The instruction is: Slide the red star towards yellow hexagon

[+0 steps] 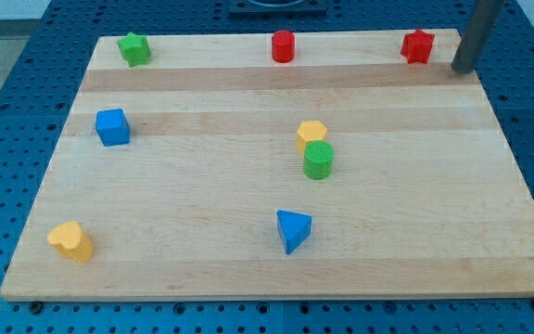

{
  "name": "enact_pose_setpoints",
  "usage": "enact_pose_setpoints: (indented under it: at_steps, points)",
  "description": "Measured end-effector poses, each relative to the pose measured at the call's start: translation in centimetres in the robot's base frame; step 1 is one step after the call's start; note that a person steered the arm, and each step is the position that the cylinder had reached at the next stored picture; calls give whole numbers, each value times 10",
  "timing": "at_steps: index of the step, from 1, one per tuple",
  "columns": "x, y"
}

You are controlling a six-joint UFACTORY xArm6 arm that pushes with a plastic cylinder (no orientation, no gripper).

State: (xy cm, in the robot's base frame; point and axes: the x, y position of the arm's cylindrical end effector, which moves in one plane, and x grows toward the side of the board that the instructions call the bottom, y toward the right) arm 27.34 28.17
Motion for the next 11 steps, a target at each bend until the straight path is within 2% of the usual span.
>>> enact_pose_setpoints:
  at_steps: [2,4,5,7,11]
  points:
    - [-60,0]
    - [-62,-51]
    - [-57,-70]
    - [-56,-72]
    - [14,-66]
